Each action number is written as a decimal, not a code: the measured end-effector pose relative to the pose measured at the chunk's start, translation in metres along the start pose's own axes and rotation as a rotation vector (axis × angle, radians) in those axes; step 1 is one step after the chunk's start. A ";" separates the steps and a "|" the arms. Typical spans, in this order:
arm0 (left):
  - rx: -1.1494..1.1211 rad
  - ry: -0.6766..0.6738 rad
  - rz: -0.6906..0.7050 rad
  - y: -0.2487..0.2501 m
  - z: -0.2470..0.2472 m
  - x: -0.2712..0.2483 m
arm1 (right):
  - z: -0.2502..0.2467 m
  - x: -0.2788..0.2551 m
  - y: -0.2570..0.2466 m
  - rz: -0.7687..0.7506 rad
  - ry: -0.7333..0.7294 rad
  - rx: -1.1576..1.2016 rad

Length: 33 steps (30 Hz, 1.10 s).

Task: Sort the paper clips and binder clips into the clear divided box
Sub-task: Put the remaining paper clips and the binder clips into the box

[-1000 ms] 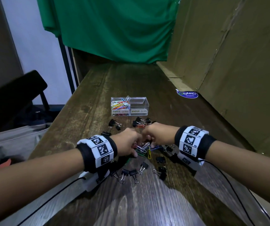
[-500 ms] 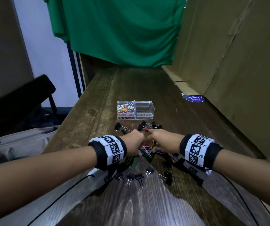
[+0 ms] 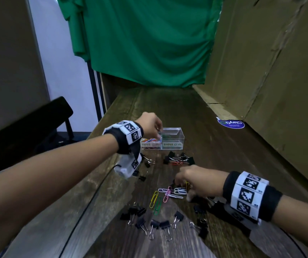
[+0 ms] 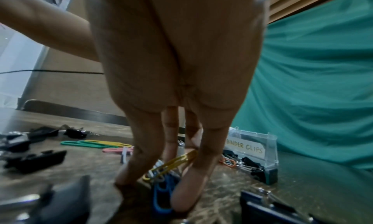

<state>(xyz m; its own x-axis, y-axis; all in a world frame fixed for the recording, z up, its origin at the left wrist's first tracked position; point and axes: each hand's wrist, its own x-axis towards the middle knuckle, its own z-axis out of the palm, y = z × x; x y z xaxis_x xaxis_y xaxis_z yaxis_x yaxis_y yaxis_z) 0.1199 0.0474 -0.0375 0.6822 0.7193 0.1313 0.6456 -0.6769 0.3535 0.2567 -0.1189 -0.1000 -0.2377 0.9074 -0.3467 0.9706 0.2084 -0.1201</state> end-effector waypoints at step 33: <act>0.059 -0.535 0.436 -0.004 0.041 -0.090 | -0.115 0.120 0.003 0.128 0.562 0.067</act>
<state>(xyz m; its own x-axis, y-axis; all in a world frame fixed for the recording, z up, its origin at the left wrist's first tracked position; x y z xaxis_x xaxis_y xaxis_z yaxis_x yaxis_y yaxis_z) 0.0702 -0.0213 -0.0889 0.9493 0.2138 -0.2304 0.2814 -0.9048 0.3197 0.2355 0.0326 -0.0350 -0.0451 0.9822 0.1824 0.9815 0.0776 -0.1751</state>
